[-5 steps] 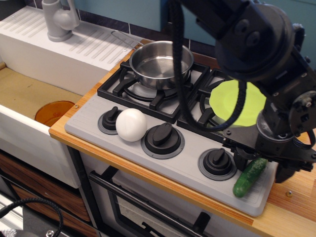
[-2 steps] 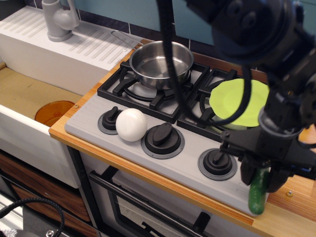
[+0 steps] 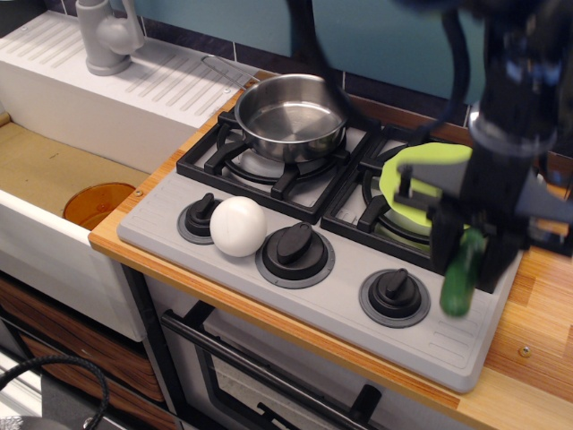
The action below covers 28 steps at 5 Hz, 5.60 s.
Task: Put pickle on plate and mushroom in pot or pan on stove
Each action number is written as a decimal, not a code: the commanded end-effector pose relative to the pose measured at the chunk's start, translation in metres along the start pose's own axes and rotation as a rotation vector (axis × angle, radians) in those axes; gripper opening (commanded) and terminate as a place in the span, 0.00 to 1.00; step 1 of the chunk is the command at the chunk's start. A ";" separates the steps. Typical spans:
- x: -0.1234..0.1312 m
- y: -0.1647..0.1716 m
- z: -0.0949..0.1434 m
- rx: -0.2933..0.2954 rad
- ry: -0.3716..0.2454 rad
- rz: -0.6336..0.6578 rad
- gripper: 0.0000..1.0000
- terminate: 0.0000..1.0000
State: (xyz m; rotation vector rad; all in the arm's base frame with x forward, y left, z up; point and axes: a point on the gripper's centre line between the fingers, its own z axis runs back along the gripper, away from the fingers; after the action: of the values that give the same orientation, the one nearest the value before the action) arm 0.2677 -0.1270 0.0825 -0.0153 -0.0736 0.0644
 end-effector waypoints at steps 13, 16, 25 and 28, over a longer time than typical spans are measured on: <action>0.086 0.037 0.043 -0.040 -0.010 -0.179 1.00 0.00; 0.063 0.072 0.049 0.024 -0.069 -0.250 1.00 0.00; 0.009 0.161 -0.002 0.202 -0.286 -0.113 1.00 0.00; -0.002 0.158 -0.026 0.185 -0.324 -0.083 1.00 0.00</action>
State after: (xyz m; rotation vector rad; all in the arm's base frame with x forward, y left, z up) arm 0.2518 0.0339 0.0449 0.1827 -0.3703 -0.0064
